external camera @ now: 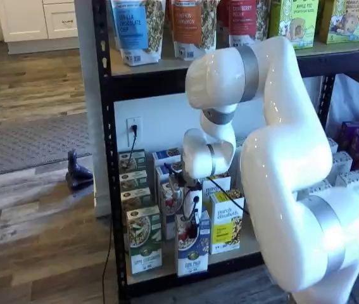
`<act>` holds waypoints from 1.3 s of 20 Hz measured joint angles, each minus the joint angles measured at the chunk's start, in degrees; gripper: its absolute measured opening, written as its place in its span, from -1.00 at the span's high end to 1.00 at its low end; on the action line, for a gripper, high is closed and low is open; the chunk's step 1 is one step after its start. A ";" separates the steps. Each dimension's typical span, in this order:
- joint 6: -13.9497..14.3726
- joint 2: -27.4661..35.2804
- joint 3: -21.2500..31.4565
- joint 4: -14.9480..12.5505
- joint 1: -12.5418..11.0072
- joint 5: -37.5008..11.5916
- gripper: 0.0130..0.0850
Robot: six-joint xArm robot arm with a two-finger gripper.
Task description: Pick up the blue and white box that is on the bottom shelf, the second box from the left
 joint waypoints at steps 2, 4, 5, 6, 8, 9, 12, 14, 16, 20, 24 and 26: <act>0.05 0.03 0.07 -0.04 0.02 -0.13 -0.56; 0.14 0.05 0.14 -0.14 0.02 -0.22 -0.56; 0.18 0.05 0.18 -0.18 0.02 -0.23 -0.56; 0.20 0.05 0.24 -0.22 0.02 -0.24 -0.56; 0.25 0.02 0.39 -0.27 0.01 -0.33 -0.44; -0.02 0.02 0.43 0.05 0.04 -0.40 -0.33; -0.50 -0.04 0.53 0.63 0.10 -0.50 -0.11; -0.56 -0.15 0.84 0.65 0.09 -1.02 -0.11; -0.45 -0.42 1.34 0.44 0.00 -1.52 -0.11; -0.67 -1.01 2.15 0.42 -0.23 -1.76 -0.11; -1.21 -1.56 2.91 0.99 -0.24 -1.90 -0.11; -1.85 -1.77 3.22 1.81 -0.10 -2.04 0.11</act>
